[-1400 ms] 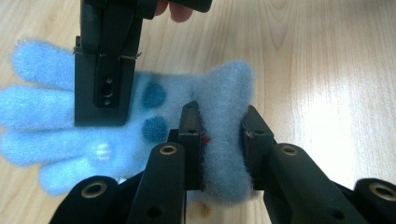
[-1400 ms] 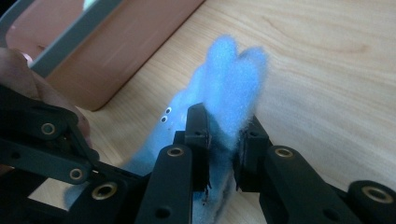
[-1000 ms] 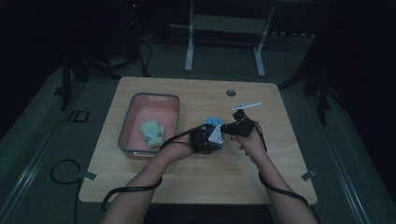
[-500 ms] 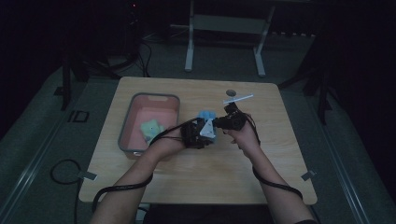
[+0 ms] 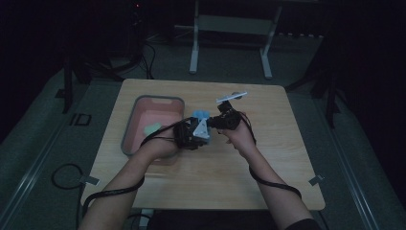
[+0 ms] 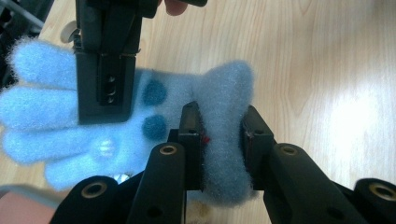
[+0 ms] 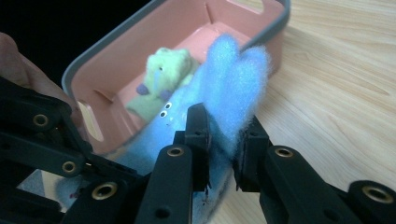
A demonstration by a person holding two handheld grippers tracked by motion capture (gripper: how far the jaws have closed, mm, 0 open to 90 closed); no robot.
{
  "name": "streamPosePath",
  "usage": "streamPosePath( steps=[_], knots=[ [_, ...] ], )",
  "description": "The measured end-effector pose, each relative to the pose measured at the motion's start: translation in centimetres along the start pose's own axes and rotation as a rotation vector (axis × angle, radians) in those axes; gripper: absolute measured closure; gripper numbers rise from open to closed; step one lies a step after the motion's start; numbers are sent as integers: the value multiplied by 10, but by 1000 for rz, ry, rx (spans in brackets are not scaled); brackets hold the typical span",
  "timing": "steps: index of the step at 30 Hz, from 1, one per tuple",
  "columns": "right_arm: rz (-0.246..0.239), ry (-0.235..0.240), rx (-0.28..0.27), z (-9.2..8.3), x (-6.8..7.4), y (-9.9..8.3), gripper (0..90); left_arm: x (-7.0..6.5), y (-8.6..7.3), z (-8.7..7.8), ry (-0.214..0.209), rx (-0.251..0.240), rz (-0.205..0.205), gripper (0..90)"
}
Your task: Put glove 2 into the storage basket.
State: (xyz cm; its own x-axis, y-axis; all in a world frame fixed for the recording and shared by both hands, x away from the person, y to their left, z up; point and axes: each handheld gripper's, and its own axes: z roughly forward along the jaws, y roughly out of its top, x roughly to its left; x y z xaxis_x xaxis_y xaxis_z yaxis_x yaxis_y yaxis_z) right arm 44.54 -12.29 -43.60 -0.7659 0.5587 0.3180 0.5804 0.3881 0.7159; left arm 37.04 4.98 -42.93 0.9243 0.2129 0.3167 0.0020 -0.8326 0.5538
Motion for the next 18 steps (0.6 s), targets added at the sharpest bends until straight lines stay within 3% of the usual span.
streamPosePath(
  steps=[18],
  knots=[
    [-50, 22, 32, 41, 28, 25, 782, 8, -36, -24, 20, 46, -44, 750]
  ],
)
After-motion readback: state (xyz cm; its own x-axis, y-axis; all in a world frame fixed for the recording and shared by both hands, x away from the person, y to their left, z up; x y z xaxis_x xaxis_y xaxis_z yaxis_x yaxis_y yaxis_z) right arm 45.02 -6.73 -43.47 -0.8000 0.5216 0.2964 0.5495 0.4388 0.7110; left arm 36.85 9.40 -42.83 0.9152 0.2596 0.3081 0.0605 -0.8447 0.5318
